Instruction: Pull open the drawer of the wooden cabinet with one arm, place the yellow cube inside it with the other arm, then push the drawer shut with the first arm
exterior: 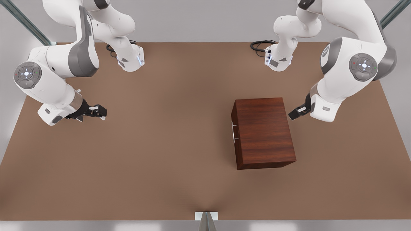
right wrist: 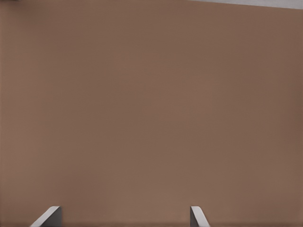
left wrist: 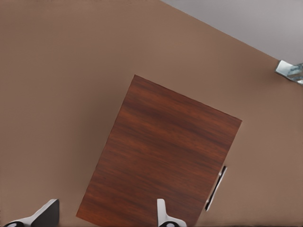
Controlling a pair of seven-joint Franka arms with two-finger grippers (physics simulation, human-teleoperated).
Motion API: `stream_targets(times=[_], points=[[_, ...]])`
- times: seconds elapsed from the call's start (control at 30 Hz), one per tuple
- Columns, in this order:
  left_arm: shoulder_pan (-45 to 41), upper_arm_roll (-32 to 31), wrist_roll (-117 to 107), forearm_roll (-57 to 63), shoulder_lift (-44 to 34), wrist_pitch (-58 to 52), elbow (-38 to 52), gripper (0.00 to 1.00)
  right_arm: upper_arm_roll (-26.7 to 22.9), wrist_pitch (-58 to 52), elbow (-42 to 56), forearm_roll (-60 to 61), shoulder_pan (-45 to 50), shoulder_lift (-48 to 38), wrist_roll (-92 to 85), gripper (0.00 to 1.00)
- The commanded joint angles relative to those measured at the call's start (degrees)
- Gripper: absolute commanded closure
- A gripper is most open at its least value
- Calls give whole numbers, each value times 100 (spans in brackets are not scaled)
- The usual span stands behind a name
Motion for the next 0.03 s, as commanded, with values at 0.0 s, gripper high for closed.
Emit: stream_targets(times=[0.0], points=[[4, -20, 3755, 201, 34, 284, 5, 0, -2, -2, 3, 4, 0, -6, -19, 0]])
